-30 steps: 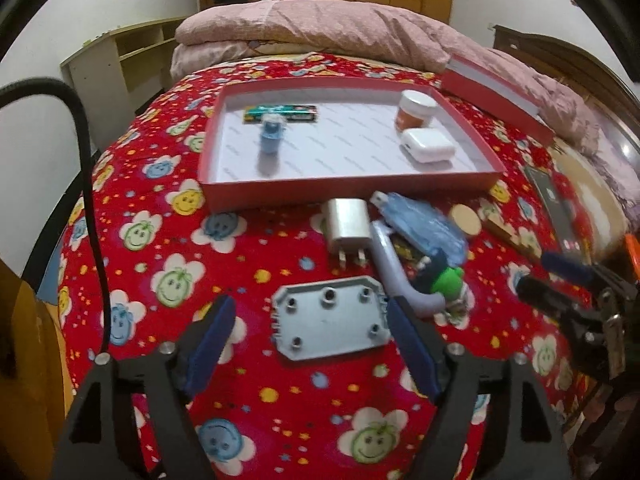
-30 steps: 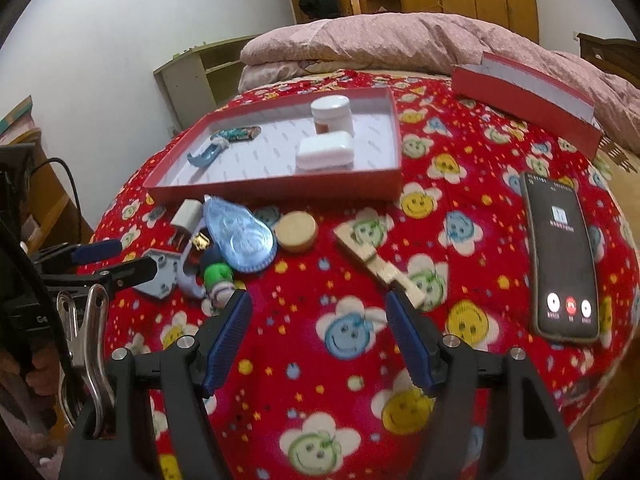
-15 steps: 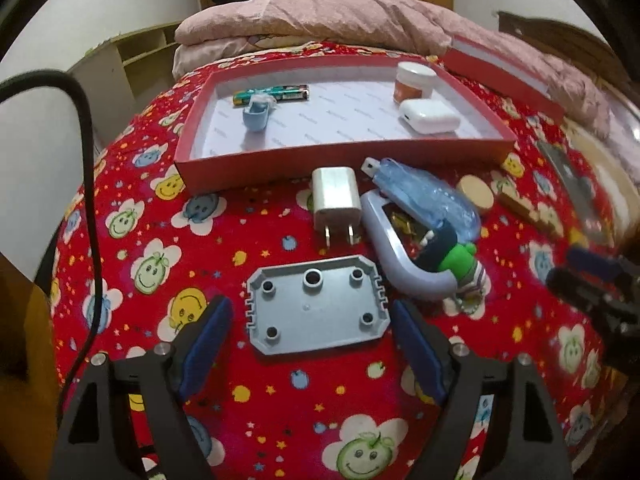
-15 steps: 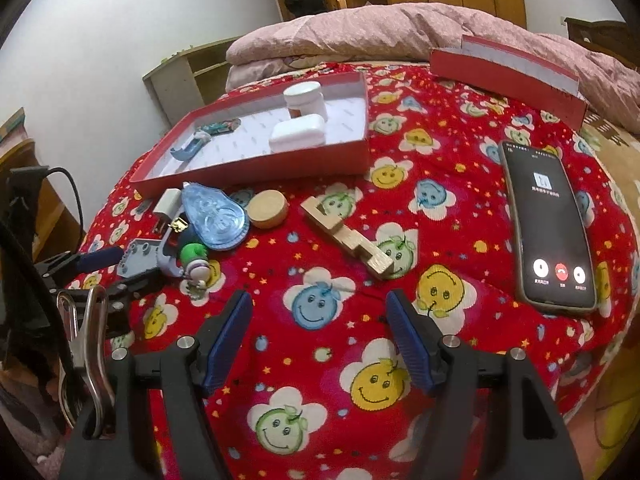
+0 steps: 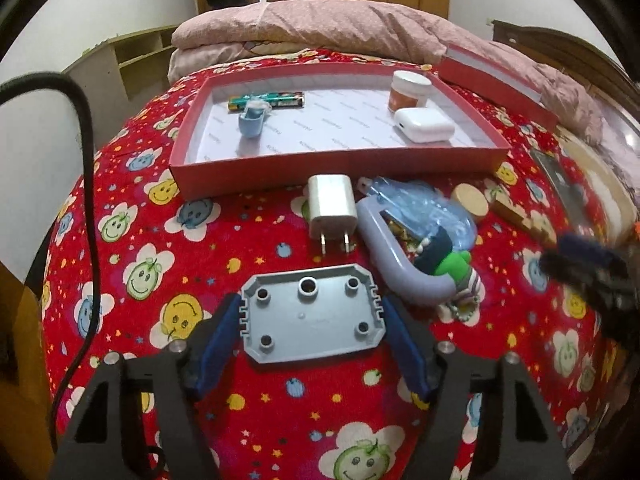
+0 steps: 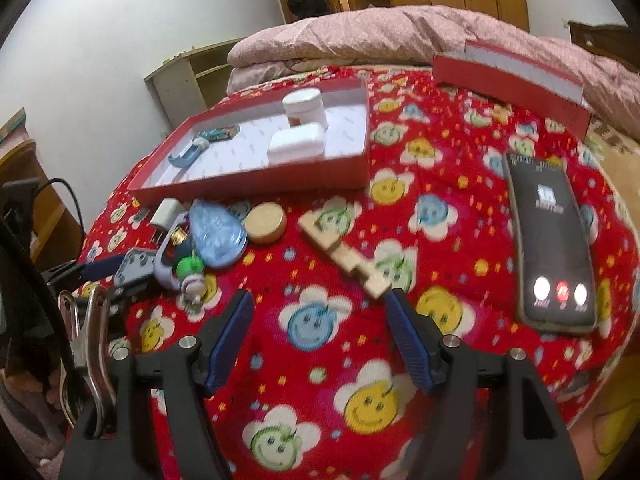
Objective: Organize rigid objects
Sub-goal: 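Withdraw right gripper from the tray while left gripper moves toward the grey plastic plate, then close left gripper on the grey plastic plate while right gripper grasps the tan wooden piece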
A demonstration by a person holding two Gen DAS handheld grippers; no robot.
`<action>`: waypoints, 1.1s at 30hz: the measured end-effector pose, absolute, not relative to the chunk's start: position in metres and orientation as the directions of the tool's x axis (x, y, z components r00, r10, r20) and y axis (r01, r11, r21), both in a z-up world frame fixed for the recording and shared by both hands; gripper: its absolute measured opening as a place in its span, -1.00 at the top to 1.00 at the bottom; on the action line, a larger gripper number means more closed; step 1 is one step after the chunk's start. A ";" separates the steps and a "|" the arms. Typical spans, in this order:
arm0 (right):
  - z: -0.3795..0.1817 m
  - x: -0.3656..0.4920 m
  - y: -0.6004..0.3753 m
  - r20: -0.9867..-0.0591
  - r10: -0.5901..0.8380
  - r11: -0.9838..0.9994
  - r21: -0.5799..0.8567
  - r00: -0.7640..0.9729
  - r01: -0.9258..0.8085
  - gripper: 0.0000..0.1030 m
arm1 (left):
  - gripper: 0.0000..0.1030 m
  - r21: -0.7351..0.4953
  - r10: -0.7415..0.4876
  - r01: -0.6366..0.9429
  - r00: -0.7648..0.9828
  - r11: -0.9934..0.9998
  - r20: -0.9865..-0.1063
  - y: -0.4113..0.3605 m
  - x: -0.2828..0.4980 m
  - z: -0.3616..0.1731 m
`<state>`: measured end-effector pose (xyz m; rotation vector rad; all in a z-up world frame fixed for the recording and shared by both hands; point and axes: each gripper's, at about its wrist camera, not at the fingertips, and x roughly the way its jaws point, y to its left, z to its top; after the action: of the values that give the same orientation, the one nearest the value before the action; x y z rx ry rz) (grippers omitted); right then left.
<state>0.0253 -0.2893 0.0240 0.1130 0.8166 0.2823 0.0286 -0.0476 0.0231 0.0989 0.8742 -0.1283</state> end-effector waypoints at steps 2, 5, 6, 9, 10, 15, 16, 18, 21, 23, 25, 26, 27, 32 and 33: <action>0.028 0.031 -0.289 -0.698 0.262 0.965 0.169 0.666 -0.202 -0.23 | -0.44 0.024 -0.084 0.159 0.633 0.987 -0.769 -0.046 0.028 0.024; 0.029 0.042 -0.286 -0.705 0.247 0.967 0.138 0.664 -0.214 -0.14 | -0.44 0.013 -0.100 0.171 0.631 0.985 -0.769 -0.043 0.026 0.026; 0.028 0.047 -0.285 -0.712 0.242 0.968 0.126 0.660 -0.219 -0.11 | -0.44 0.013 -0.101 0.173 0.635 0.985 -0.766 -0.042 0.026 0.027; 0.020 0.060 -0.282 -0.741 0.209 0.972 0.088 0.638 -0.216 0.04 | -0.44 0.015 -0.100 0.170 0.647 0.985 -0.756 -0.037 0.025 0.032; 0.017 0.064 -0.281 -0.750 0.207 0.973 0.091 0.629 -0.212 0.05 | -0.44 0.012 -0.102 0.168 0.648 0.986 -0.755 -0.036 0.025 0.033; 0.017 0.061 -0.274 -0.743 0.210 0.971 0.083 0.636 -0.224 0.48 | -0.44 -0.004 -0.105 0.153 0.658 0.988 -0.745 -0.032 0.025 0.040; 0.017 0.060 -0.273 -0.743 0.213 0.970 0.084 0.634 -0.228 0.54 | -0.44 -0.005 -0.107 0.153 0.662 0.988 -0.742 -0.031 0.024 0.042; 0.018 0.057 -0.269 -0.742 0.233 0.966 0.100 0.628 -0.240 0.76 | -0.44 0.000 -0.102 0.151 0.670 0.989 -0.735 -0.030 0.023 0.044; 0.018 0.052 -0.267 -0.739 0.255 0.962 0.129 0.623 -0.241 0.76 | -0.44 -0.007 -0.100 0.140 0.674 0.990 -0.732 -0.026 0.024 0.047; 0.020 0.048 -0.265 -0.734 0.260 0.962 0.139 0.627 -0.236 0.76 | -0.44 -0.021 -0.104 0.131 0.671 0.991 -0.734 -0.023 0.026 0.050; 0.023 0.045 -0.265 -0.727 0.268 0.960 0.151 0.632 -0.234 0.76 | -0.44 -0.028 -0.109 0.129 0.679 0.991 -0.727 -0.021 0.026 0.053; 0.024 0.044 -0.265 -0.725 0.268 0.961 0.153 0.634 -0.230 0.76 | -0.44 -0.026 -0.108 0.128 0.683 0.991 -0.722 -0.020 0.026 0.055; 0.026 0.043 -0.265 -0.724 0.265 0.962 0.152 0.637 -0.227 0.76 | -0.44 -0.024 -0.105 0.127 0.688 0.992 -0.718 -0.019 0.026 0.057; 0.032 0.038 -0.265 -0.716 0.275 0.960 0.166 0.642 -0.226 0.76 | -0.44 -0.039 -0.116 0.126 0.699 0.991 -0.705 -0.015 0.029 0.065; 0.033 0.038 -0.265 -0.714 0.277 0.959 0.168 0.643 -0.227 0.76 | -0.44 -0.042 -0.118 0.125 0.702 0.991 -0.702 -0.014 0.031 0.066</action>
<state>0.0377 -0.2651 0.0334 0.0649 0.8246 0.2870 0.0311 -0.0137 0.0663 0.0093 0.7804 -0.1349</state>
